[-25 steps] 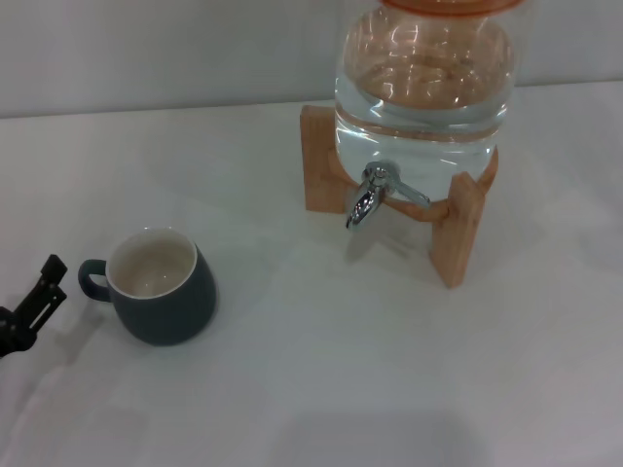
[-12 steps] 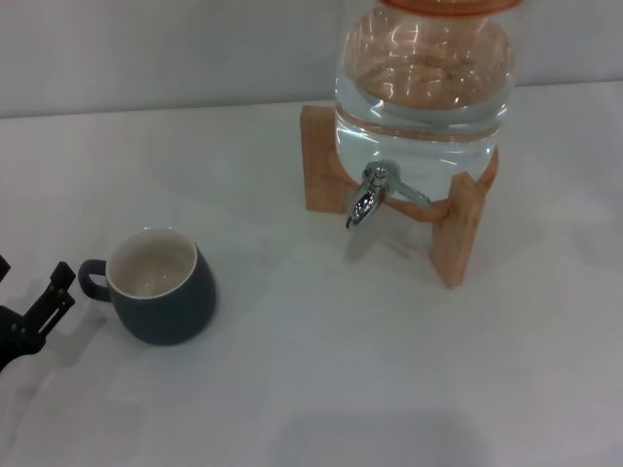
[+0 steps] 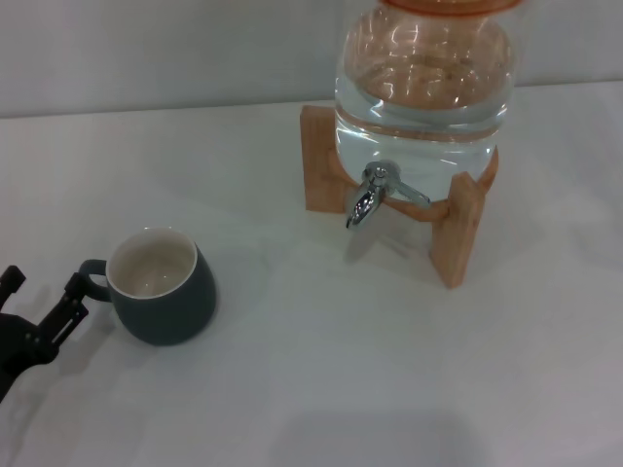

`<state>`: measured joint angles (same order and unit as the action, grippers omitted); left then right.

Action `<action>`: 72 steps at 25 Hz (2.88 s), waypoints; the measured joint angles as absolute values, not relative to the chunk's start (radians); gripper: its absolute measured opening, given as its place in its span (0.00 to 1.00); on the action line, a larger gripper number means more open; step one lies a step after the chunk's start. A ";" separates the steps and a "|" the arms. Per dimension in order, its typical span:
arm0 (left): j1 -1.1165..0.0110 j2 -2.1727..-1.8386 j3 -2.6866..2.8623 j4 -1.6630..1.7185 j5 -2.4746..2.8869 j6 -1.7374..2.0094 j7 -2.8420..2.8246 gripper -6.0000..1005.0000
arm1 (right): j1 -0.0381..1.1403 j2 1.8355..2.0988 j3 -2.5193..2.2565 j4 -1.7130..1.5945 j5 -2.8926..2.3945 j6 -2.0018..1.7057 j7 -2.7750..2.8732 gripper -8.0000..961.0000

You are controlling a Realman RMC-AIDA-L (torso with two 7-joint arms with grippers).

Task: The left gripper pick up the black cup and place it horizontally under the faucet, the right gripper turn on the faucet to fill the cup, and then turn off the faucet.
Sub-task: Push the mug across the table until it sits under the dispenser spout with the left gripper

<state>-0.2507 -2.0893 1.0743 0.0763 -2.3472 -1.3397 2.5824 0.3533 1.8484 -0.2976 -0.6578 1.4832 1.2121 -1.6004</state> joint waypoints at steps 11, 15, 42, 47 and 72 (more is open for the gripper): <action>-0.256 -2.090 1.085 0.047 -2.347 -1.338 2.582 0.89 | 0.358 1.849 -0.298 -0.658 1.483 1.213 -1.599 0.88; -0.252 -2.091 1.085 0.047 -2.348 -1.336 2.582 0.88 | 0.358 1.848 -0.298 -0.658 1.483 1.213 -1.599 0.88; -0.240 -2.086 1.075 0.052 -2.387 -1.336 2.583 0.88 | 0.350 1.848 -0.298 -0.656 1.483 1.209 -1.601 0.88; -0.239 -2.085 1.077 0.047 -2.385 -1.336 2.594 0.88 | 0.350 1.849 -0.298 -0.657 1.483 1.211 -1.600 0.88; -0.238 -2.083 1.082 0.057 -2.376 -1.276 2.595 0.88 | 0.352 1.852 -0.298 -0.658 1.483 1.213 -1.601 0.88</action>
<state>-0.2380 -2.0831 1.0815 0.0568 -2.3764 -1.2759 2.5949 0.3516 1.8515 -0.2976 -0.6575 1.4834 1.2134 -1.6008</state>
